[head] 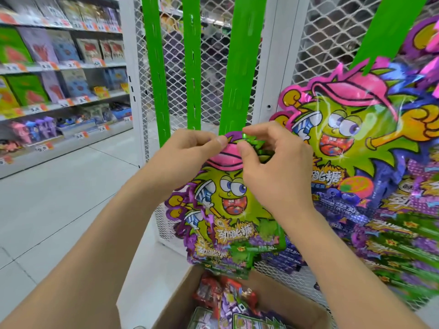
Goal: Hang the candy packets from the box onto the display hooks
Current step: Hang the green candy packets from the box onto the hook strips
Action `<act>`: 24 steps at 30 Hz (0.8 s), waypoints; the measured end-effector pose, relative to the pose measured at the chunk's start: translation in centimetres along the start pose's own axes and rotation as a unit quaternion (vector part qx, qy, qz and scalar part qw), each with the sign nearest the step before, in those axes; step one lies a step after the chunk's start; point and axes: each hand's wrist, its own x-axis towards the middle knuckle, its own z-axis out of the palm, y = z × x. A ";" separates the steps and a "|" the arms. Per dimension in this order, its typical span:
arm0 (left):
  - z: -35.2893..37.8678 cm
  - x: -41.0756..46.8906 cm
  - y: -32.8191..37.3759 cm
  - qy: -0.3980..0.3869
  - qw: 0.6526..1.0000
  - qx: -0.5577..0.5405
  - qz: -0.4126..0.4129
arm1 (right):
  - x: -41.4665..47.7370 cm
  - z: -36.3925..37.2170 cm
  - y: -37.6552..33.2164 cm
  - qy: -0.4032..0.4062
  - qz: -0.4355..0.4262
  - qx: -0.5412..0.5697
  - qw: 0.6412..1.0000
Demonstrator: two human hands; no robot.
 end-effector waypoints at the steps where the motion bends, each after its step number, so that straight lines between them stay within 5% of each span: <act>1: 0.2 0.0 0.0 0.007 1.000 0.002 -0.004 | 0.0 0.0 0.0 -0.004 0.007 -0.005 1.000; 11: 1.6 0.2 -1.8 -0.005 0.997 0.061 0.046 | -2.5 -0.1 2.4 -0.072 0.047 -0.033 0.996; 16: 3.4 -1.0 -4.2 0.097 0.961 0.209 0.153 | -4.3 -1.9 3.5 -0.012 -0.133 -0.114 0.985; 18: 4.6 -2.0 -5.2 0.174 0.920 0.311 0.164 | -5.8 -2.8 4.1 -0.091 -0.171 -0.090 0.977; 21: 7.0 -3.8 -5.6 0.224 0.855 0.411 0.223 | -8.5 -3.7 5.7 -0.353 -0.108 -0.094 0.925; 24: 9.6 -5.7 -7.4 0.045 0.859 0.456 0.228 | -11.1 -4.6 8.0 -0.593 -0.057 -0.202 0.778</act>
